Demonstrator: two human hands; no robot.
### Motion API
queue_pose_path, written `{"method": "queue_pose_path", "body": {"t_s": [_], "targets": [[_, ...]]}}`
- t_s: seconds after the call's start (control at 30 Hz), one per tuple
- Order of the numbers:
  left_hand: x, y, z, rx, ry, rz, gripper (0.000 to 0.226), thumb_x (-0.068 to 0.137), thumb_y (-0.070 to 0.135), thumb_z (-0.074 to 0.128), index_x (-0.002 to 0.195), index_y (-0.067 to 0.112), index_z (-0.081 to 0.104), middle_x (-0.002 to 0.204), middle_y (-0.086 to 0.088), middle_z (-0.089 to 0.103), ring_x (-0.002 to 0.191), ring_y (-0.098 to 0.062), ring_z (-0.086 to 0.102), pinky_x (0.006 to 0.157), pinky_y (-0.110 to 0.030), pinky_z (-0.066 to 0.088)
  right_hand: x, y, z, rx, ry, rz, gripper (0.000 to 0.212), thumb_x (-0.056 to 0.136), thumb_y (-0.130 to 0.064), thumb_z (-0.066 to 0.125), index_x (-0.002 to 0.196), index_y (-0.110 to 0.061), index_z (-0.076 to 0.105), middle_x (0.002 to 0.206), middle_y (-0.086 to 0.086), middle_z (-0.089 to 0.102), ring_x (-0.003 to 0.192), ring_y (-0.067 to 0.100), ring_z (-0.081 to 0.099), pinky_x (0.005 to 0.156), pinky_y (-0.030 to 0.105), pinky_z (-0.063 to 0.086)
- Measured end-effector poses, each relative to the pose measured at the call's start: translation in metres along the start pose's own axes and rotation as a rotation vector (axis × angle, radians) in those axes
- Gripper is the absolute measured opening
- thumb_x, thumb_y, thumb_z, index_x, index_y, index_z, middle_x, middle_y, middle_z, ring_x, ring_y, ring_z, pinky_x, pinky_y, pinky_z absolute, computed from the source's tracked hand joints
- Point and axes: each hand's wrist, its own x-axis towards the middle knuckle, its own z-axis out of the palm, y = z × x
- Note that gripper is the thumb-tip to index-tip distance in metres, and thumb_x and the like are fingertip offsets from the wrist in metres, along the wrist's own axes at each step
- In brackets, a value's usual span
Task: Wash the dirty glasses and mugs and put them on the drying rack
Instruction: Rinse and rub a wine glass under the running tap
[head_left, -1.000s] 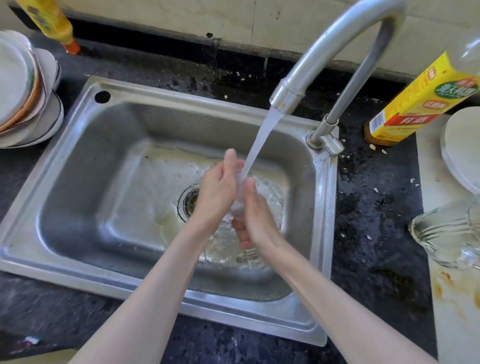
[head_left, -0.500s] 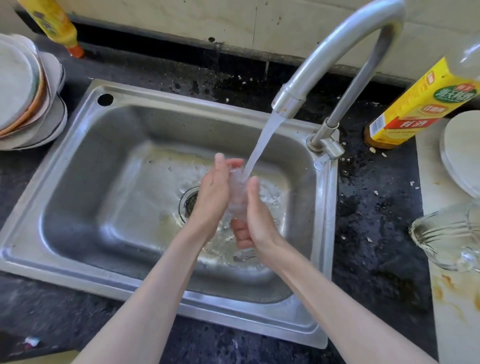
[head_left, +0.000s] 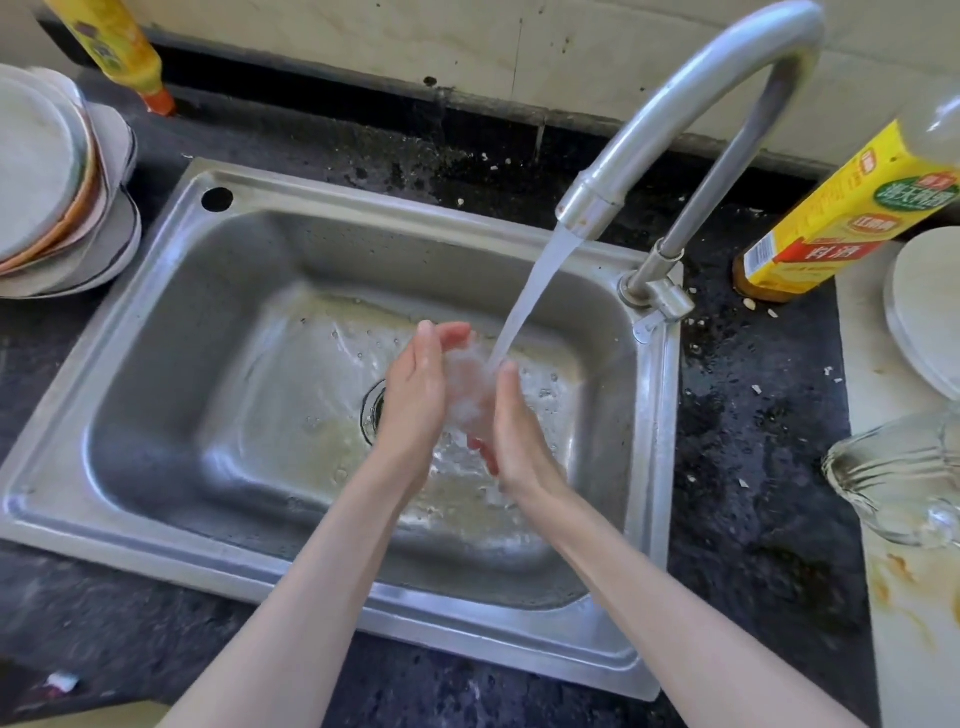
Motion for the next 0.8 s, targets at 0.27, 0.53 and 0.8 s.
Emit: {"method": "queue_pose_path", "body": {"t_s": [0.27, 0.53, 0.8], "targets": [[-0.019, -0.001, -0.036, 0.579, -0.177, 0.703, 0.032, 0.091, 0.027, 0.048, 0.112, 0.008, 0.063, 0.119, -0.002, 0.056, 0.111, -0.005, 0.051, 0.096, -0.012, 0.038, 0.027, 0.004, -0.026, 0.146, -0.054, -0.064, 0.061, 0.1, -0.05, 0.016, 0.076, -0.017, 0.062, 0.055, -0.004, 0.055, 0.056, 0.011, 0.042, 0.055, 0.024, 0.031], [-0.004, 0.027, -0.039, 0.935, -0.555, 0.772, 0.025, 0.082, 0.026, 0.062, 0.103, 0.014, 0.067, 0.1, 0.002, 0.066, 0.092, -0.017, 0.061, 0.077, -0.038, 0.051, 0.032, -0.001, -0.04, 0.127, -0.114, -0.106, 0.05, 0.103, -0.038, 0.018, 0.08, -0.009, 0.052, 0.058, 0.002, 0.041, 0.051, 0.006, 0.032, 0.051, 0.021, 0.027], [0.006, 0.036, -0.033, 1.126, -0.779, 0.778, 0.027, 0.085, 0.014, 0.06, 0.105, 0.032, 0.069, 0.1, 0.014, 0.066, 0.1, -0.013, 0.054, 0.075, -0.037, 0.05, 0.028, -0.015, -0.045, 0.066, -0.355, -0.157, 0.069, 0.101, -0.048, 0.013, 0.059, -0.036, 0.067, 0.053, 0.001, 0.045, 0.048, 0.01, 0.033, 0.046, 0.017, 0.028]]}}
